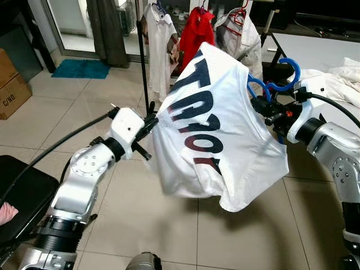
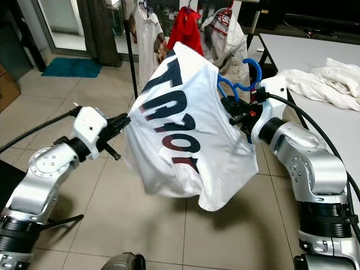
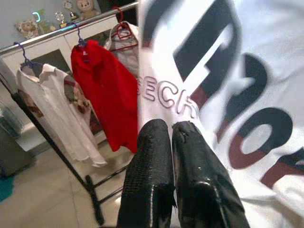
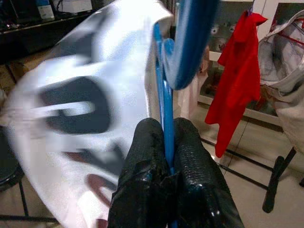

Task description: Hang hanger

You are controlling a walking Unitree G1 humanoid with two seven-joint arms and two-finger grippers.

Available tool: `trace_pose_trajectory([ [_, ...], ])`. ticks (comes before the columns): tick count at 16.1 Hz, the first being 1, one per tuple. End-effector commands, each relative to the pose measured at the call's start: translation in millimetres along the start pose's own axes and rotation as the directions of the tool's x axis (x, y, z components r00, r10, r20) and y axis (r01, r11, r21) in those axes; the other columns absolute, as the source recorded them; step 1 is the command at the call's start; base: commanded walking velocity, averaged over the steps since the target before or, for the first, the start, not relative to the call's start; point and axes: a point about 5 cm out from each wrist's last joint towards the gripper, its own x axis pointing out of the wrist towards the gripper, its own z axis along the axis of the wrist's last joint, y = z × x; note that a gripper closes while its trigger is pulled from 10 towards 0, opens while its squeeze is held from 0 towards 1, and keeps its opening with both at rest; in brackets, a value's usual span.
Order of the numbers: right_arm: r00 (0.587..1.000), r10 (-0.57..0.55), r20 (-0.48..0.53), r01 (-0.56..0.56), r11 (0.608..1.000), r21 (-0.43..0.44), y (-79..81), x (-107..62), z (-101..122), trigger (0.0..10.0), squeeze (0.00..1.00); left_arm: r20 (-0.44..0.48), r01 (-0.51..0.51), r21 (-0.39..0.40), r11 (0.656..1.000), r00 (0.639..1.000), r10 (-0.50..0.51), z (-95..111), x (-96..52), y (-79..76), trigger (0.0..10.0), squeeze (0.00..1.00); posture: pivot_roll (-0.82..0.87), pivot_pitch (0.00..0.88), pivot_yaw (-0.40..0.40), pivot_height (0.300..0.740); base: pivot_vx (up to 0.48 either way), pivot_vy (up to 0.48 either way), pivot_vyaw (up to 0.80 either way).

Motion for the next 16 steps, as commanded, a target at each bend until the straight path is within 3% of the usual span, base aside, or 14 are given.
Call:
trace_pose_trajectory([
  [1, 1.0, -0.004, 0.026, 0.005, 0.999, -0.038, -1.2, -3.1, 7.9, 10.0, 0.0, 0.008, 0.011, -0.013, 1.0, 1.0, -0.011, 3.1, 0.2, 1.2, 10.0, 1.0, 0.05, 0.0, 0.004, 0.74, 0.0, 0.0, 0.0],
  [5, 1.0, -0.004, 0.001, 0.004, 0.997, -0.072, 0.1, -2.8, 4.1, 10.0, 0.0, -0.017, 0.041, -0.004, 0.999, 0.999, -0.041, -0.8, 2.3, -4.7, 10.0, 1.0, 0.05, 0.0, 0.005, 0.74, 0.0, 0.0, 0.0],
  [9, 0.988, 0.146, 0.047, -0.142, 0.987, -0.079, 17.0, -7.9, 11.0, 10.0, 0.0, 0.044, -0.108, 0.016, 0.994, 0.993, 0.108, 14.2, 18.7, 22.0, 10.0, 1.0, 0.04, 0.0, 0.011, 0.74, 0.0, 0.0, 0.0],
  [13, 0.962, 0.267, 0.05, -0.261, 0.96, -0.104, 33.2, -12.8, 11.8, 10.0, 0.0, 0.092, -0.117, 0.044, 0.992, 0.989, 0.112, 28.6, 34.9, 32.6, 10.0, 1.0, 0.04, 0.0, 0.013, 0.74, 0.0, 0.0, 0.0],
  [14, 0.953, 0.298, 0.055, -0.291, 0.951, -0.109, 38.1, -13.4, 12.7, 10.0, 0.0, 0.126, -0.071, 0.041, 0.997, 0.99, 0.065, 35.6, 43.0, 29.0, 10.0, 0.0, 0.03, 0.0, 0.019, 0.74, 0.0, 0.0, 0.0],
  [16, 0.946, 0.318, 0.056, -0.311, 0.944, -0.11, 41.8, -14.1, 13.2, 10.0, 0.0, 0.161, -0.032, 0.048, 0.998, 0.987, 0.024, 42.3, 52.7, 23.8, 10.0, 0.0, 0.03, 0.0, 0.02, 0.74, 0.0, 0.0, 0.0],
])
